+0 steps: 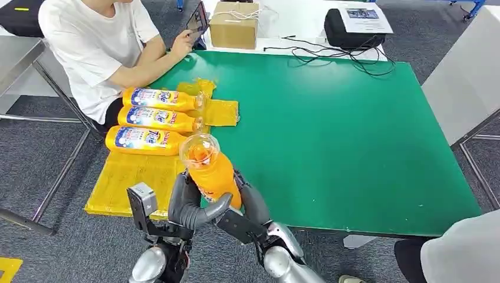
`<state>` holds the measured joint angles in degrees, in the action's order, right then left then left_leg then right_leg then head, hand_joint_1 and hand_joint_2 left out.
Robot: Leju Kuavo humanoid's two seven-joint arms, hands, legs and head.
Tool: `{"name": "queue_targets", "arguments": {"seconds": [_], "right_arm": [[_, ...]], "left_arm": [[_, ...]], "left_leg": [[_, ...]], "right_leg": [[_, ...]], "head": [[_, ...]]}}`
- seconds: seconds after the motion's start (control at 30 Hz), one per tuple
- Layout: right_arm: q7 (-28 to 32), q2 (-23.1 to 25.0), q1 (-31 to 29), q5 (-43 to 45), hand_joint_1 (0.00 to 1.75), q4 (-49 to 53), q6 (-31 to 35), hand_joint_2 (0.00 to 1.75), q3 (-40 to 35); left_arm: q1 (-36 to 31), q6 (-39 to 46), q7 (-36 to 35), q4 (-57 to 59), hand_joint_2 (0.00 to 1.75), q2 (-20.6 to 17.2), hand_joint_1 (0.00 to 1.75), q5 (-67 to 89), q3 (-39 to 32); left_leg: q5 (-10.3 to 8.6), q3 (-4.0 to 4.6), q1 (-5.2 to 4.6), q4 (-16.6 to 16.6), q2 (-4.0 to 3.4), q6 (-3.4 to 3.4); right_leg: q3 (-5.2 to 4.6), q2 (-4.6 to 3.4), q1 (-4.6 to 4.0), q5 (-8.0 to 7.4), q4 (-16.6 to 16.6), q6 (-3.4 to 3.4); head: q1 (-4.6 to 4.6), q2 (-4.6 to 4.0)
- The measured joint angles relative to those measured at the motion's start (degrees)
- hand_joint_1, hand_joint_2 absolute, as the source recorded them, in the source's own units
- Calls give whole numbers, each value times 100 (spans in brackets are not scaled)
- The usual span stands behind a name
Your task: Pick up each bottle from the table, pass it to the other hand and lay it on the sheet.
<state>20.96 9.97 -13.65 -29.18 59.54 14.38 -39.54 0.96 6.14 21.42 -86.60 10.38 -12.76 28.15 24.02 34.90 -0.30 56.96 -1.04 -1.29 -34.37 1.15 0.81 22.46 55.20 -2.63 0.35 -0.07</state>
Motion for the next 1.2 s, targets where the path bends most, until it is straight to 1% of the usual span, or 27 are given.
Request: {"name": "queue_targets", "arguments": {"seconds": [0.17, 0.27, 0.3, 0.4, 0.5, 0.53, 0.67, 0.83, 0.9, 1.0, 1.2], "right_arm": [[267, 59, 106, 178, 0, 208, 337, 0, 42], [365, 85, 155, 366, 0, 396, 641, 0, 145], [394, 96, 174, 563, 0, 461, 668, 0, 240], [503, 116, 198, 1529, 0, 579, 374, 0, 622], [748, 142, 190, 1887, 0, 579, 619, 0, 1133], [856, 157, 179, 1952, 0, 577, 689, 0, 1332], [986, 177, 130, 2011, 0, 562, 748, 0, 1854], [1001, 228, 133, 2046, 0, 562, 759, 0, 2120], [1003, 249, 135, 2079, 0, 562, 770, 0, 2219], [1010, 287, 135, 2099, 0, 551, 718, 0, 2337], [1043, 346, 139, 2099, 0, 518, 685, 0, 2428]], "left_arm": [[-97, 302, 101, 2, 175, 2, 175, 157, -26], [-172, 714, 127, 35, 175, -39, 175, 676, -68], [-215, 811, 129, 59, 175, -70, 175, 832, -107], [-349, 833, 107, 142, 175, -153, 175, 885, -255], [-509, 840, 83, 234, 175, -203, 175, 929, -396], [-585, 961, 114, 286, 175, -216, 175, 1089, -424], [-795, 1207, 195, 431, 175, -269, 175, 1462, -470], [-949, 1625, 179, 630, 175, -280, 175, 1974, -494], [-1036, 1881, 151, 800, 175, -289, 175, 2346, -522], [-1218, 2514, 74, 1179, 175, -315, 175, 3391, -601], [-1394, 2654, 57, 1607, 175, -356, 173, 3672, -708]], "left_leg": [[0, 0, 1, 0, 1, 0], [0, -1, 1, 0, -2, 0], [-2, -1, 1, 0, 0, 1], [-3, -1, 1, 0, 3, 0], [-7, 0, 0, 1, 4, -4], [-7, 0, -1, 1, 8, -4], [-6, -1, -1, 1, 9, -3], [-6, -1, 0, 1, 8, -3], [-6, 0, 0, 1, 8, -2], [-6, -1, 1, 1, 8, -3], [-7, -1, 0, 1, 5, -3]], "right_leg": [[0, 1, -1, 0, 0, 0], [-2, -1, 0, 0, 0, 1], [-1, 1, 0, 0, 0, 1], [1, 3, 0, -1, 0, 0], [3, 3, 1, -3, 0, -1], [4, 6, 1, -3, 0, -1], [6, 5, 1, -4, 1, -2], [3, 5, 0, -3, 0, -2], [2, 5, -1, -3, 1, -1], [3, 4, 0, -3, 1, -1], [3, 4, 0, -3, 1, -1]], "head": [[0, 0], [-2, 0], [-2, 0], [-2, 0], [0, 0], [0, 0], [-2, 0], [-2, 0], [-2, 0], [0, 0], [0, 0]]}}
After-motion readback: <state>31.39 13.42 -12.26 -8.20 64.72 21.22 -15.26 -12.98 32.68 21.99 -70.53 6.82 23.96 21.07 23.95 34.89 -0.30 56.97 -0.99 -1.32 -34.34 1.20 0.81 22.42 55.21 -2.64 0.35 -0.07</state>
